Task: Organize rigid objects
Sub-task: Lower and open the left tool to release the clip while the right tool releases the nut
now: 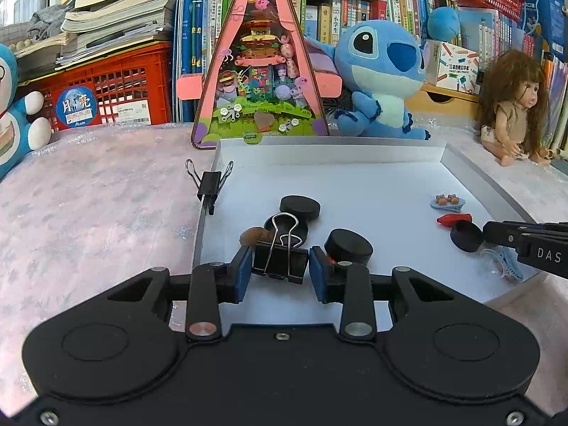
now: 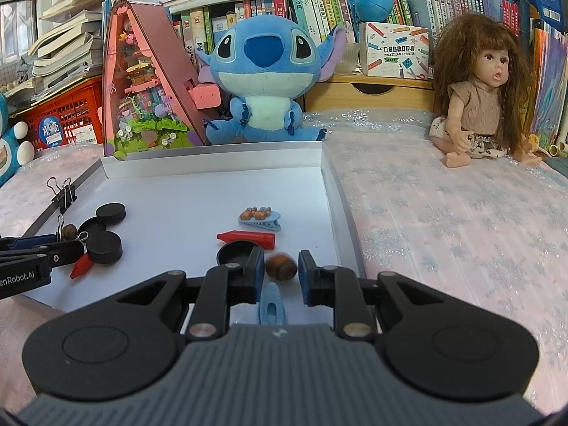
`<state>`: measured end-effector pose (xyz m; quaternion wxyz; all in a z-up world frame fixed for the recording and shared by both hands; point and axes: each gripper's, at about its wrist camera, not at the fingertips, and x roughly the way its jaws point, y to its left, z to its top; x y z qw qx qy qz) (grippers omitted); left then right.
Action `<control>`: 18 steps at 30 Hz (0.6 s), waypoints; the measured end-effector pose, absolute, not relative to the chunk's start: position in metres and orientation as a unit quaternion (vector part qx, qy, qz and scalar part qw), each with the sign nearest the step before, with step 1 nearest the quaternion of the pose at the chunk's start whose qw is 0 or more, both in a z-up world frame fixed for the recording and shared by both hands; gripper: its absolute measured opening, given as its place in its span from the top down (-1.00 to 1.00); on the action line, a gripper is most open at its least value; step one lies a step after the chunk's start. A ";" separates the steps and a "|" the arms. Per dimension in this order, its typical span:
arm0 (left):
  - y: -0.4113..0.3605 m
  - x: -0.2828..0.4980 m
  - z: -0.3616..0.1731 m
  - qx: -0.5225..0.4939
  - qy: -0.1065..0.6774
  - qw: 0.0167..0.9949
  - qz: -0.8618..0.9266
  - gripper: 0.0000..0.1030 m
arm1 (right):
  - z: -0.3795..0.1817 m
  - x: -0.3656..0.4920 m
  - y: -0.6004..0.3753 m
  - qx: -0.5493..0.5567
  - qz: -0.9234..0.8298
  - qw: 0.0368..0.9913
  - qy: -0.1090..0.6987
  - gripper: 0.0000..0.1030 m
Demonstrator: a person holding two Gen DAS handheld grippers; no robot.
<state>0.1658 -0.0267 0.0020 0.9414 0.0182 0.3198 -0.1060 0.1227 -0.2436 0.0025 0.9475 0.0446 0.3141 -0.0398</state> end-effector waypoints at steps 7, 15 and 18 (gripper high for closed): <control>-0.021 0.159 0.007 0.009 0.311 0.945 -0.104 0.19 | 0.008 0.117 -0.241 0.038 -0.039 0.951 0.305 0.36; -0.017 0.138 0.024 0.003 0.290 0.950 -0.114 -0.13 | 0.024 0.098 -0.234 0.023 -0.037 0.959 0.282 -0.06; -0.018 0.128 0.029 0.004 0.283 0.952 -0.119 -0.29 | 0.029 0.088 -0.232 0.024 -0.036 0.960 0.276 -0.16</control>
